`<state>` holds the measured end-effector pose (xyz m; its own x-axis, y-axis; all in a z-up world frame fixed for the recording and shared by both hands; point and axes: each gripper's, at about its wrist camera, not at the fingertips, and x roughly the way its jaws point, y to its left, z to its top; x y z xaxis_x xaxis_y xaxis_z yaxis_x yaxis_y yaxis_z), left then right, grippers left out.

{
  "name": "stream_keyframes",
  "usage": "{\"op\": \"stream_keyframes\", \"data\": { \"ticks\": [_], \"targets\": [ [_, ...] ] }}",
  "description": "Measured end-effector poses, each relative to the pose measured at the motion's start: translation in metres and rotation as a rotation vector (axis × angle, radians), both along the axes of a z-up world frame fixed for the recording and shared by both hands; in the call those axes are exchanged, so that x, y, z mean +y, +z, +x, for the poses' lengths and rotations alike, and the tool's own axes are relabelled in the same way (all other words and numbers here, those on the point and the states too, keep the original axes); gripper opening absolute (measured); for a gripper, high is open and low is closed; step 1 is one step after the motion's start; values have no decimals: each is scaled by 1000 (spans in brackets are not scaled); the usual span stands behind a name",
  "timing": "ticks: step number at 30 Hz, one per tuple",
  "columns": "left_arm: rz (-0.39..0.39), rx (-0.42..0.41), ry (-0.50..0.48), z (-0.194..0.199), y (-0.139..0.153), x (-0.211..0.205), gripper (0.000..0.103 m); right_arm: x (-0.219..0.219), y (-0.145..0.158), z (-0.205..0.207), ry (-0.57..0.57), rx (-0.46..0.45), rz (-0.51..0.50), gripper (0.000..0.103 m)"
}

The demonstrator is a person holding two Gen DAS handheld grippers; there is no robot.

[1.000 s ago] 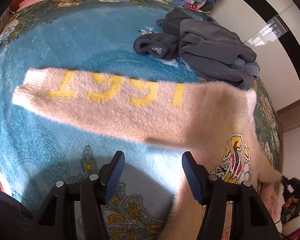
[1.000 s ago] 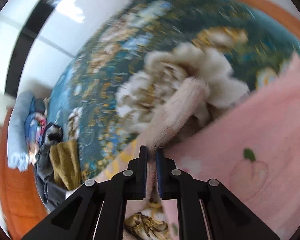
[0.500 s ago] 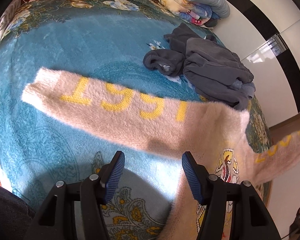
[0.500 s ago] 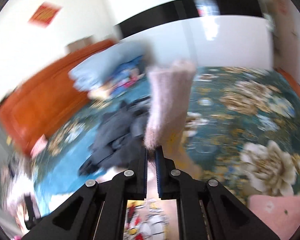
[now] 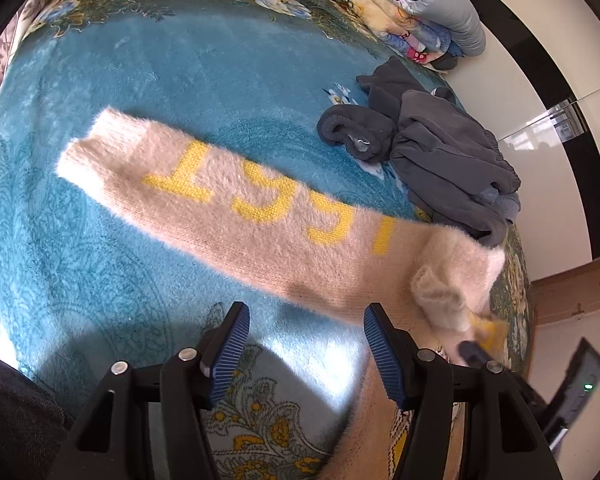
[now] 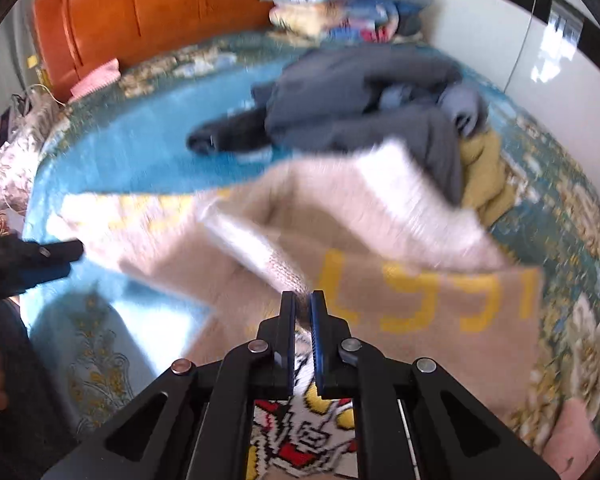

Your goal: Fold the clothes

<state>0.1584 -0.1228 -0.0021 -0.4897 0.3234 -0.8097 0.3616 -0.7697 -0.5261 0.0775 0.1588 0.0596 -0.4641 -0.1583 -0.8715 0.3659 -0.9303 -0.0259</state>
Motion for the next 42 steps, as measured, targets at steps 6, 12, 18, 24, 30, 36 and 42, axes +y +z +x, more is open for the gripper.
{"op": "stream_keyframes", "data": {
  "ticks": [6, 12, 18, 24, 30, 36, 42],
  "targets": [
    [1, -16, -3, -2, -3, 2, 64, -11, -17, 10, 63, -9, 75, 7],
    [-3, -2, 18, -1, -1, -1, 64, 13, 35, -8, -65, 168, -6, 7],
    [4, -25, 59, -1, -5, -8, 64, -10, -3, -4, -9, 104, 36, 7],
    [-6, -42, 116, -7, -7, -26, 66, -12, -37, 4, 39, -15, 31, 10],
    [-105, -62, 278, -8, 2, -73, 66, 5, -12, 1, 9, 1, -97, 30],
    [-94, -193, 474, -7, -22, -124, 67, 17, 2, 7, -37, 24, -168, 36],
    [7, -171, 504, -11, -43, -140, 65, 20, -4, 11, -46, 3, -177, 36]
  ]
}}
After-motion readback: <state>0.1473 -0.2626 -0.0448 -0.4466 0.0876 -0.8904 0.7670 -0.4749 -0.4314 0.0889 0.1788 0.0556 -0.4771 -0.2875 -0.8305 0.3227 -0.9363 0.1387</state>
